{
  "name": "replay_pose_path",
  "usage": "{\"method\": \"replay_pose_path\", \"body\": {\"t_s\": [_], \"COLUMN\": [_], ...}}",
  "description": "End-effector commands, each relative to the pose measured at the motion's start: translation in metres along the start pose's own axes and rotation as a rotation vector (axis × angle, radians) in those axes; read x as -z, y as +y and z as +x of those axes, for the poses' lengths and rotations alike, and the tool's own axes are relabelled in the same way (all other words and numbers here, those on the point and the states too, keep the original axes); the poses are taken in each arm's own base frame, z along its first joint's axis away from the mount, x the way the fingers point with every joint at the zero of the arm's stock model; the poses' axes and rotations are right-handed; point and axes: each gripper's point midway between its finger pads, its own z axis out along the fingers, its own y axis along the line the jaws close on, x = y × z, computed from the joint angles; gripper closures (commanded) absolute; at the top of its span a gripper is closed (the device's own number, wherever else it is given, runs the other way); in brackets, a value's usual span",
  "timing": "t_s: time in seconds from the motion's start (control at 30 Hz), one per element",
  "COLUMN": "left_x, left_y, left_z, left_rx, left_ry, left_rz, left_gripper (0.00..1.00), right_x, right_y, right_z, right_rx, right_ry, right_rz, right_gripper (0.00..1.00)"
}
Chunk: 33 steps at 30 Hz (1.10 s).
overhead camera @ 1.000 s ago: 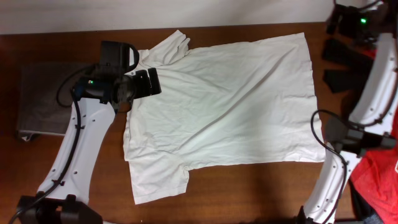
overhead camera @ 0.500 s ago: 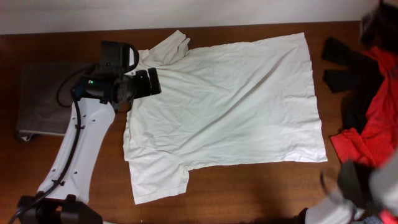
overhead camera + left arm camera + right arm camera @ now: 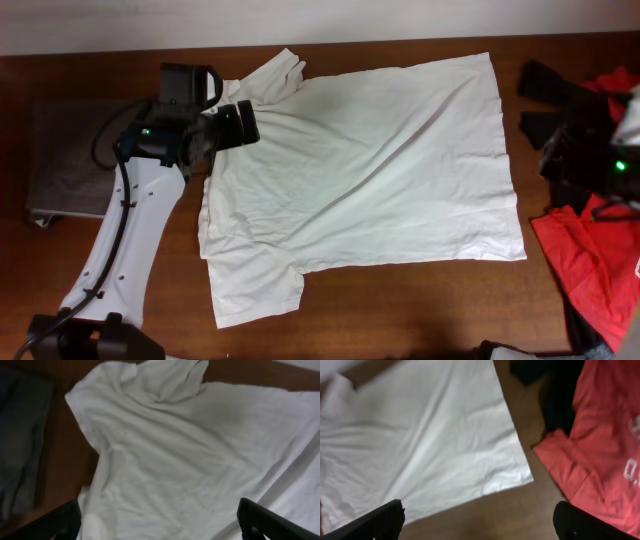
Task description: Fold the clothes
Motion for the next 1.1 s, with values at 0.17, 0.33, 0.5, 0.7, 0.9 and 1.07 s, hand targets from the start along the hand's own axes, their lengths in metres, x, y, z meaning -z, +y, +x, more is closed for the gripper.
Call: {"method": "replay_pose_path", "body": {"t_s": [0.17, 0.33, 0.5, 0.7, 0.9, 1.07], "left_x": [0.006, 0.007, 0.013, 0.026, 0.041, 0.012], "left_y": [-0.017, -0.026, -0.063, -0.073, -0.085, -0.095], "left_z": [-0.022, -0.024, -0.009, -0.029, -0.058, -0.079], "left_rx": [-0.019, -0.031, -0.071, -0.098, -0.126, -0.179], "left_ry": [-0.089, -0.107, -0.055, -0.117, -0.031, 0.051], "left_rz": [0.061, 0.08, 0.222, 0.14, 0.104, 0.073], "left_gripper": [0.5, 0.94, 1.0, 1.0, 1.0, 1.0], "right_x": [-0.037, -0.057, -0.074, -0.09, -0.096, -0.097], "right_y": [-0.007, -0.009, -0.011, -0.013, -0.014, -0.014], "right_z": [-0.001, -0.003, -0.004, -0.004, -0.004, -0.004], "right_rx": [-0.018, -0.025, -0.032, -0.037, -0.04, -0.04], "right_ry": [0.12, 0.179, 0.232, 0.278, 0.299, 0.301], "right_rz": [0.03, 0.037, 0.043, 0.048, 0.05, 0.05], "right_gripper": [0.01, 0.01, 0.01, 0.01, 0.01, 0.01]}}
